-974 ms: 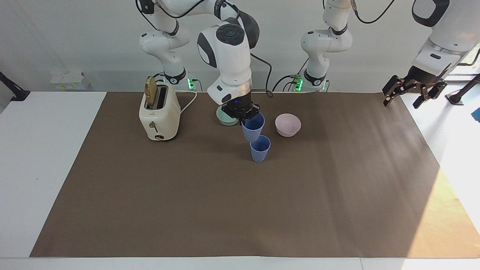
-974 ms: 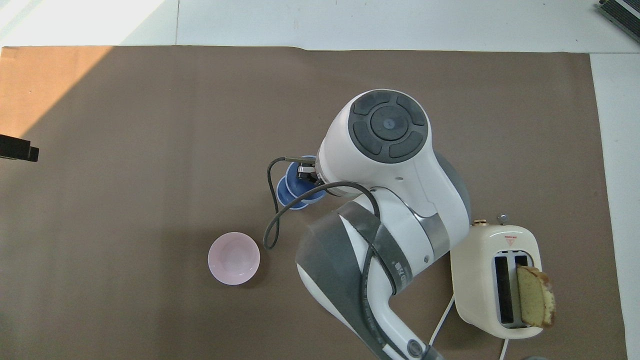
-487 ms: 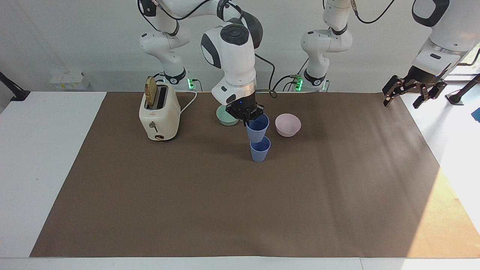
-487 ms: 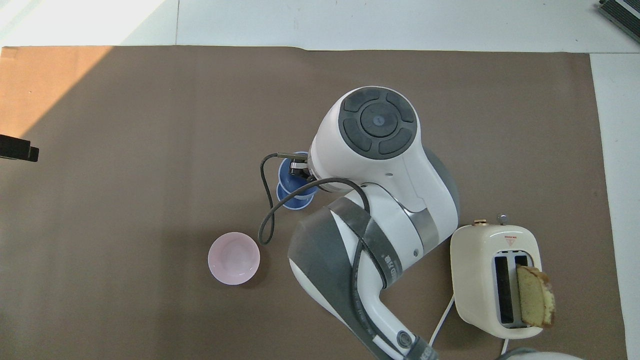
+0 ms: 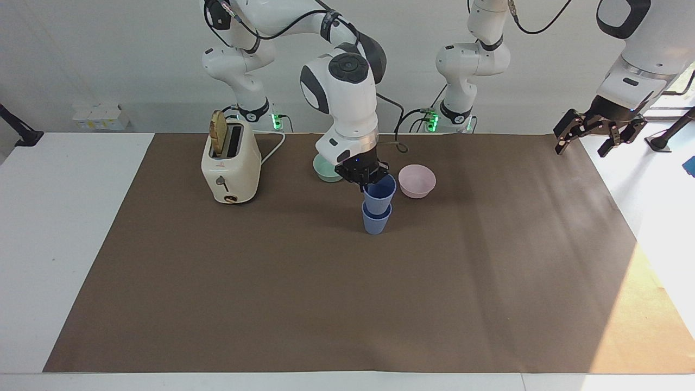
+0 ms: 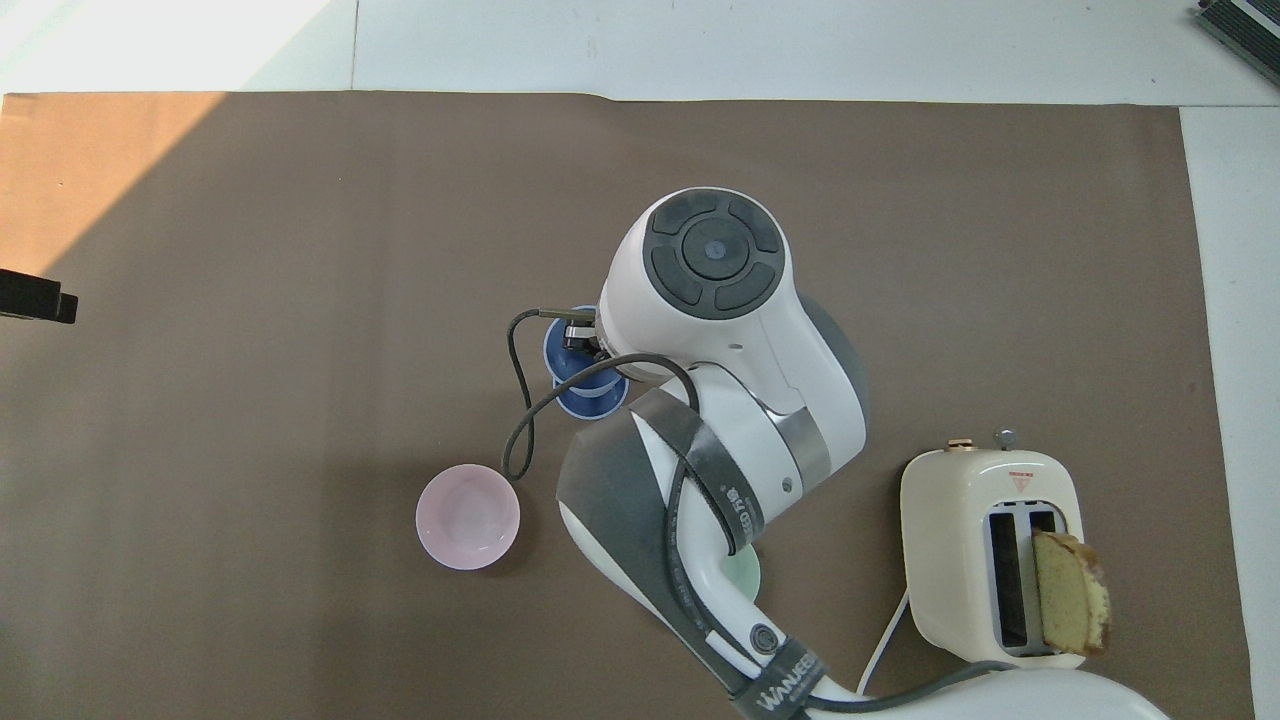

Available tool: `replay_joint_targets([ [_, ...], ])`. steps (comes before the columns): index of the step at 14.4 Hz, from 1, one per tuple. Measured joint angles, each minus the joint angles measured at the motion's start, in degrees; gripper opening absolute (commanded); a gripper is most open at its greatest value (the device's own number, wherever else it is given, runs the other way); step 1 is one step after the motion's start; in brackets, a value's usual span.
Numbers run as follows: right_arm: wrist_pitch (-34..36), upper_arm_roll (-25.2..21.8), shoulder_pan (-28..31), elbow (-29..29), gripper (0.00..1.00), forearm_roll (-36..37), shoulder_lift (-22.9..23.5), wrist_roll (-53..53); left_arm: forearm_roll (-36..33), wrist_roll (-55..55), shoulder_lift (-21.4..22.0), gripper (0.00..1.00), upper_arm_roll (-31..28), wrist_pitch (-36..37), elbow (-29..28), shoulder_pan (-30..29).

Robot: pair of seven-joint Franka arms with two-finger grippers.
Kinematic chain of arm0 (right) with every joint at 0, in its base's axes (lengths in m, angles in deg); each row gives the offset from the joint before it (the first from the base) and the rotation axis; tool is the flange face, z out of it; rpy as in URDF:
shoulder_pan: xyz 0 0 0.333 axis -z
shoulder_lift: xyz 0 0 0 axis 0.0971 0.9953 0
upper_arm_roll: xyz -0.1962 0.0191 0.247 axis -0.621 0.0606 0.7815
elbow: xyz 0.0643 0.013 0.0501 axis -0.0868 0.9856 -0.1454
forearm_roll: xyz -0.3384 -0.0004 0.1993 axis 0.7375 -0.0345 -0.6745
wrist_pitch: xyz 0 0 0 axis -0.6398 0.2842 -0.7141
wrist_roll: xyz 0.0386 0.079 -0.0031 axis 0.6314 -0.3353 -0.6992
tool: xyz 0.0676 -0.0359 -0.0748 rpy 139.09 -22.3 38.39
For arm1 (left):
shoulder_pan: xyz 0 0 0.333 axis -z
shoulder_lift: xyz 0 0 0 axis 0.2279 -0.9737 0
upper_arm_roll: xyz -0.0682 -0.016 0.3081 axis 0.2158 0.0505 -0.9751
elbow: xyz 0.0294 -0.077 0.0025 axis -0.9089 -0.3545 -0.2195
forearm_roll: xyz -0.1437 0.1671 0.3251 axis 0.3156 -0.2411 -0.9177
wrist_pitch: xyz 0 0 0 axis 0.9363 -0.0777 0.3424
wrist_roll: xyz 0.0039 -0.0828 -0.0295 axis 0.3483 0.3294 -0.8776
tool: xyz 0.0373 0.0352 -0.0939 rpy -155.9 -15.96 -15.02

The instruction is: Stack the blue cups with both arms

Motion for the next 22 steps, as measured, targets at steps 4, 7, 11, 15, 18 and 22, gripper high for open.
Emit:
replay_joint_targets([
  [4,-1.9,0.0,-0.3,1.7,0.09,0.0,1.4,0.0,0.0,0.0,0.0,1.0,0.0,0.0,0.0,0.0],
  [7,-2.0,0.0,-0.4,1.9,1.0,0.0,1.6,-0.1,0.0,0.0,0.0,1.0,0.0,0.0,0.0,0.0],
  [11,-2.2,0.0,-0.4,1.8,1.0,0.0,1.6,-0.8,0.0,0.0,0.0,1.0,0.0,0.0,0.0,0.0],
  [15,-2.2,-0.5,0.8,1.4,1.0,0.1,1.2,-0.9,0.0,0.0,0.0,1.0,0.0,0.1,0.0,0.0],
  [18,-0.2,-1.1,2.5,-0.3,1.0,2.2,0.5,-3.0,0.0,0.0,0.0,1.0,0.1,0.0,0.1,0.0],
  [22,7.4,-1.2,7.1,-4.6,1.0,7.7,-0.8,-12.4,0.0,0.0,0.0,1.0,0.0,0.7,0.3,0.0],
])
